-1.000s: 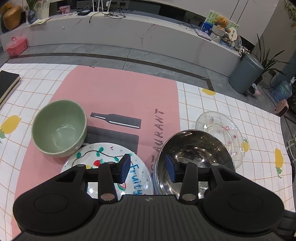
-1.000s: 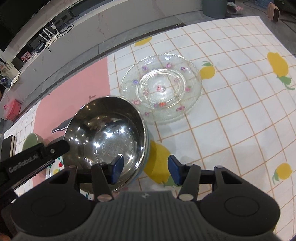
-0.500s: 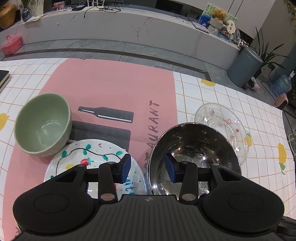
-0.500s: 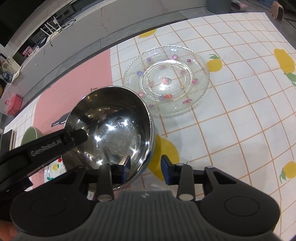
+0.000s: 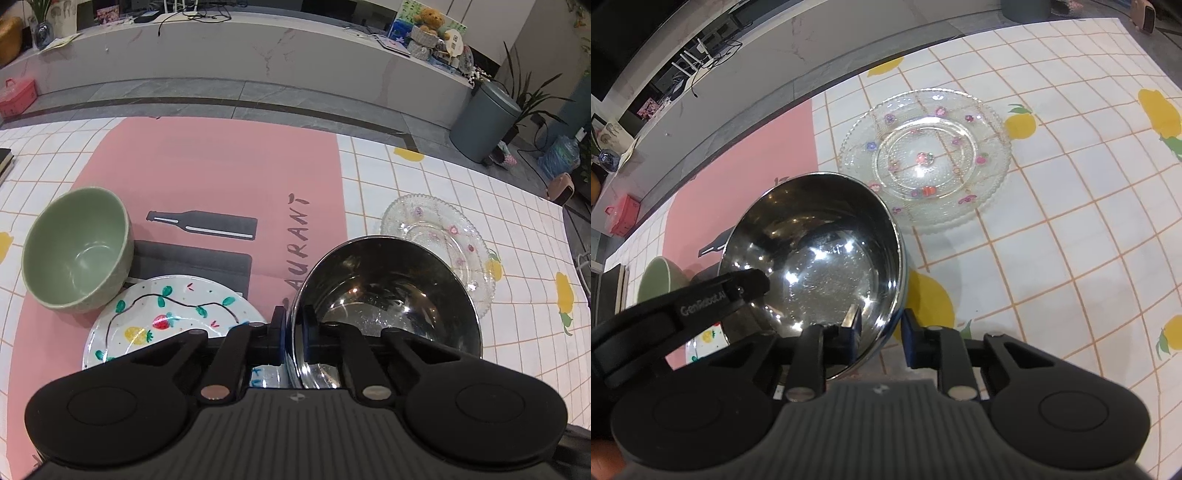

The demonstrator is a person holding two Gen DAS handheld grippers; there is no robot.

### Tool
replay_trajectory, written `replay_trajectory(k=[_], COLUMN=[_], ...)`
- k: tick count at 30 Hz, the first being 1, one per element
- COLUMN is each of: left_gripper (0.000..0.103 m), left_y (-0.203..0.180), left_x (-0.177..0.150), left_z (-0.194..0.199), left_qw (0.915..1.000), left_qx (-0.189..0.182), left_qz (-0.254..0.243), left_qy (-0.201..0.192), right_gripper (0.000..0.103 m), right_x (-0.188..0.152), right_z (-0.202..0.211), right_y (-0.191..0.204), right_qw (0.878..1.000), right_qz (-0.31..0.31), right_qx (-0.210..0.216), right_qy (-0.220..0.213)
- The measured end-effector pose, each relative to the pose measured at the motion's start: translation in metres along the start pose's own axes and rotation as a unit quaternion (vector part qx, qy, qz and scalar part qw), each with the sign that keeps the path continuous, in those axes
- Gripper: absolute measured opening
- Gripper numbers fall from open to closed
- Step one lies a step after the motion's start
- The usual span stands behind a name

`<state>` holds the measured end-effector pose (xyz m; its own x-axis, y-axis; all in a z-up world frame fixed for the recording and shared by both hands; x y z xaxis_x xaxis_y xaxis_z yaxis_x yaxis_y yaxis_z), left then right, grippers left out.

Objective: Organize plates and bowls

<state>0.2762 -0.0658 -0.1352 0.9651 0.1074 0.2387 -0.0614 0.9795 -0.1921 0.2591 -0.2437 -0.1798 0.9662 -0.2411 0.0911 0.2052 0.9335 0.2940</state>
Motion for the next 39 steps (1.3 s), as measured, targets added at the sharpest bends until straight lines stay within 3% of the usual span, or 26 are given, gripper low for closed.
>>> replay_trajectory(k=[15, 19, 28, 39], left_gripper=[0.006, 0.006, 0.007, 0.007], left_y=[0.001, 0.001, 0.015, 0.051], left_x=[-0.020, -0.030, -0.061, -0.117], left_z=[0.050, 0.076, 0.129, 0.178], left_qw=[0.9990, 0.9982, 0.9950, 0.9927], left_qx=[0.033, 0.034, 0.056, 0.058], left_qz=[-0.013, -0.018, -0.022, -0.008], left_qy=[-0.028, -0.047, -0.080, -0.106], right_gripper=[0.015, 0.016, 0.016, 0.016], right_x=[-0.021, -0.039, -0.087, -0.161], right_z=[0.033, 0.055, 0.084, 0.115], right_y=[0.012, 0.021, 0.038, 0.068], right_qw=[0.999, 0.997, 0.992, 0.984], right_qz=[0.035, 0.057, 0.071, 0.140], right_qx=[0.024, 0.029, 0.084, 0.088], right_qy=[-0.022, -0.047, -0.056, -0.067])
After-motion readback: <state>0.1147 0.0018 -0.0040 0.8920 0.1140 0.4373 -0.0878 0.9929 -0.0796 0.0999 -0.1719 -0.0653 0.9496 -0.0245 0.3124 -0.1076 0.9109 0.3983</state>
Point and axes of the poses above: each gripper's, at about its wrist camera, not at the fingertips, and z roughly against the way its jaws point, y to its left, x to its top, the point moved 4 cm from there along -z, roughly the way its jaws point, and after that the axes turned 15 degrees about y, right-handed, at the moved point
